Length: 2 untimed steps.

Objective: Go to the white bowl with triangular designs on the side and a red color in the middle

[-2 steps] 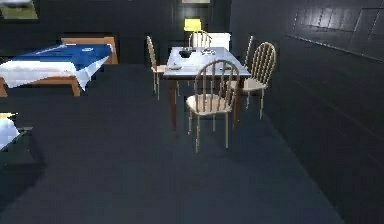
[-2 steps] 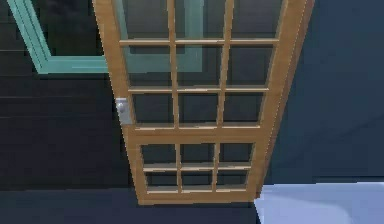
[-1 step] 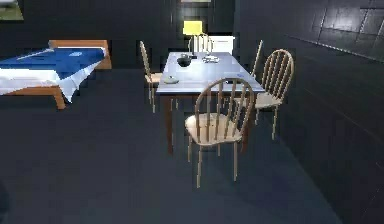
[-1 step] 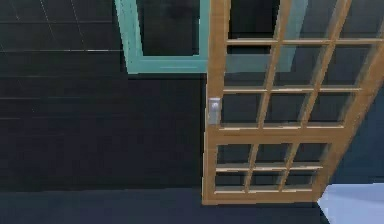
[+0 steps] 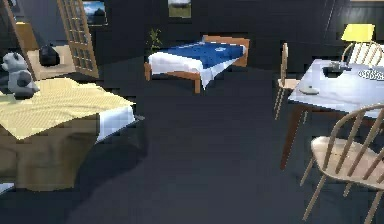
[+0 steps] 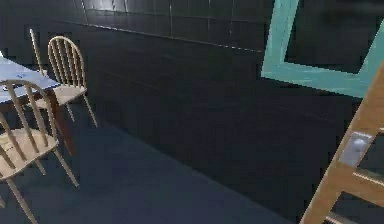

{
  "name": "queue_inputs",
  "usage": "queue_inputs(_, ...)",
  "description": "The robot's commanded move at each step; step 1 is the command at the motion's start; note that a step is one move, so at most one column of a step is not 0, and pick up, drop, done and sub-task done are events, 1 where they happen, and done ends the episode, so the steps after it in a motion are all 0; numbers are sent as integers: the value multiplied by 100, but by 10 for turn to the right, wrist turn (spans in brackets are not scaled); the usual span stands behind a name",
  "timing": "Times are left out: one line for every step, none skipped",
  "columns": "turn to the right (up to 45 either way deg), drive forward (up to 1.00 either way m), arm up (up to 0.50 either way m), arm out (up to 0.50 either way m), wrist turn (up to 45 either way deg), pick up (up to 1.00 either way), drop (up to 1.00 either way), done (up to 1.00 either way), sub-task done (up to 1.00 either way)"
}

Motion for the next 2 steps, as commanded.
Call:
queue_inputs(0, 100, 0, 0, 0, 0, 0, 0, 0)
queue_inputs(0, 100, 0, 0, 0, 0, 0, 0, 0)
